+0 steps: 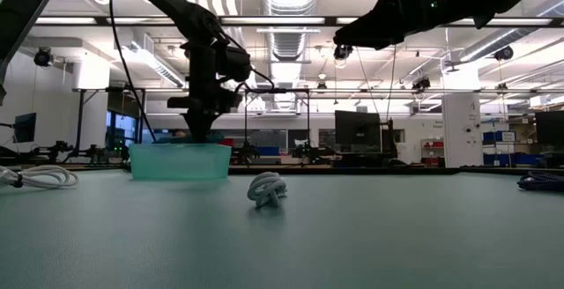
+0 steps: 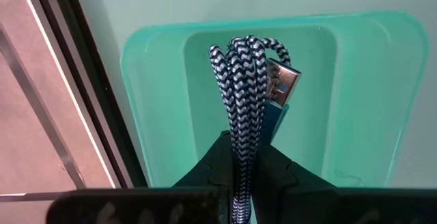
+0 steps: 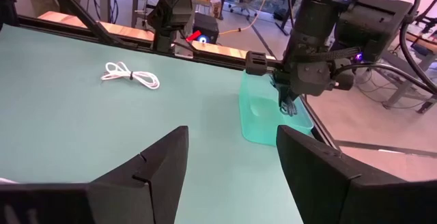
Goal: Pick and place USB-C Cables
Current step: Put the blue USB cable into the blue bin
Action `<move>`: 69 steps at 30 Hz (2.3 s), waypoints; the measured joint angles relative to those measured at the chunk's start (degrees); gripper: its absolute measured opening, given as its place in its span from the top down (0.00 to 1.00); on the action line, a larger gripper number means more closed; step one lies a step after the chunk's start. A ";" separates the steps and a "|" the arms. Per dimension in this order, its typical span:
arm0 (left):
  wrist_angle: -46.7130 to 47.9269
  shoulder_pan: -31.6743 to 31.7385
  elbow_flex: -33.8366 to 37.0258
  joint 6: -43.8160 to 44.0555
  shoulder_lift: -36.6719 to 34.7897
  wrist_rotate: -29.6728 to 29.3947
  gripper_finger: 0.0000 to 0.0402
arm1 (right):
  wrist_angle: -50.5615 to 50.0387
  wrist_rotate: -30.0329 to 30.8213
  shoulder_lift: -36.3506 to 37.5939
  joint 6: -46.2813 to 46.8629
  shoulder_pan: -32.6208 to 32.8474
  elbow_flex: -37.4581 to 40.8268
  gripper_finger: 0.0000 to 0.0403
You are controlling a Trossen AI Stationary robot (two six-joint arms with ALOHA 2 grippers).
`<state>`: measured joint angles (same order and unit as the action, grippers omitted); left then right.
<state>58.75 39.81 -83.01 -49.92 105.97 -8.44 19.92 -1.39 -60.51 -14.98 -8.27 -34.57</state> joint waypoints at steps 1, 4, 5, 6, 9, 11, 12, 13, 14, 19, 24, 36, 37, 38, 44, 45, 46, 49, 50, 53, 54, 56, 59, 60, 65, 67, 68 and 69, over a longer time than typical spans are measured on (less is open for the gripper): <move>-0.01 0.00 0.08 -0.02 0.00 -0.01 0.98 | 0.00 0.00 0.00 0.24 0.00 0.00 0.47; -0.06 0.00 0.18 -0.33 0.00 0.02 0.98 | 0.00 -0.02 0.00 0.41 0.00 0.12 0.47; -0.20 0.00 0.28 -0.49 0.00 0.04 0.98 | 0.00 -0.02 -0.01 0.40 0.00 0.13 0.47; -0.39 0.00 0.49 -0.56 0.00 0.04 0.98 | 0.00 -0.02 -0.02 0.41 0.00 0.13 0.47; -1.24 0.00 1.40 -1.00 0.00 0.09 0.98 | 0.01 -0.02 -0.02 0.41 0.00 0.13 0.47; -1.27 0.00 2.12 -1.85 0.00 0.10 0.98 | 0.00 -0.02 -0.02 0.41 0.00 0.13 0.47; -1.34 0.00 2.46 -1.94 0.00 0.12 0.98 | 0.00 -0.02 -0.02 0.41 0.00 0.13 0.47; -1.55 0.00 2.79 -1.96 0.00 0.12 0.98 | 0.00 -0.02 -0.02 0.44 0.00 0.13 0.47; -1.83 0.00 3.01 -1.98 0.00 0.16 0.98 | 0.01 -0.02 -0.02 0.44 0.00 0.13 0.47; -3.01 0.00 3.56 -2.05 0.00 0.17 0.97 | 0.02 -0.02 -0.02 0.43 0.00 0.13 0.47; -3.51 0.00 3.72 -2.05 0.00 0.16 0.97 | 0.02 -0.02 -0.02 0.70 0.00 0.15 0.47; -4.69 -0.02 4.12 -1.88 0.00 0.15 0.96 | 0.02 -0.02 -0.02 1.03 0.00 0.20 0.47; -4.94 -0.02 4.36 -1.87 0.00 0.17 0.96 | 0.00 -0.02 -0.02 1.03 0.00 0.20 0.47; -5.46 -0.02 4.73 -1.87 0.00 0.19 0.96 | 0.01 -0.02 -0.02 1.03 0.00 0.20 0.47; -8.07 -0.02 7.41 -1.96 -0.02 0.23 0.96 | 0.02 -0.04 -0.02 1.19 0.00 0.22 0.47; -8.22 -0.02 7.89 -1.96 -0.02 0.24 0.96 | 0.00 -0.03 -0.02 1.42 0.00 0.24 0.47; -8.46 -0.02 8.33 -1.96 -0.02 0.25 0.96 | 0.00 -0.03 -0.02 1.45 0.00 0.24 0.47; -8.88 -0.02 9.15 -1.96 -0.02 0.28 0.96 | 0.00 -0.03 -0.02 1.44 0.00 0.24 0.47; -8.94 -0.02 9.28 -1.98 -0.02 0.28 0.96 | 0.00 -0.02 -0.02 1.44 0.00 0.24 0.47; -9.45 -0.02 9.63 -1.96 -0.02 0.30 0.96 | 0.00 -0.04 -0.02 1.44 0.00 0.24 0.47; -9.76 -0.02 9.81 -1.96 -0.02 0.32 0.96 | 0.00 -0.04 -0.02 1.44 0.00 0.24 0.47; -10.80 -0.02 10.22 -1.96 -0.02 0.32 0.96 | 0.00 -0.04 -0.02 1.46 0.00 0.25 0.47; -11.09 -0.02 10.91 -1.96 -0.02 0.32 0.96 | 0.00 -0.03 -0.02 1.46 0.00 0.35 0.47; -11.42 -0.02 11.29 -1.96 -0.02 0.34 0.96 | -0.02 -0.04 -0.02 1.46 0.00 0.35 0.47; -11.85 -0.02 12.16 -1.96 -0.02 0.32 0.96 | -0.02 -0.02 -0.02 1.46 0.00 0.48 0.47; -11.84 -0.02 12.23 -1.94 -0.02 0.32 0.96 | 0.00 -0.02 -0.02 1.46 0.00 0.48 0.47; -11.92 -0.02 12.20 -1.94 -0.02 0.32 0.96 | 0.00 -0.02 -0.02 1.44 0.00 0.48 0.47; -11.90 -0.02 12.18 -1.89 -0.02 0.32 0.96 | 0.00 -0.02 -0.02 1.44 0.00 0.48 0.47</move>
<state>46.85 39.79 -70.83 -51.81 105.95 -8.12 19.92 -1.41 -60.53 -13.54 -8.27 -34.09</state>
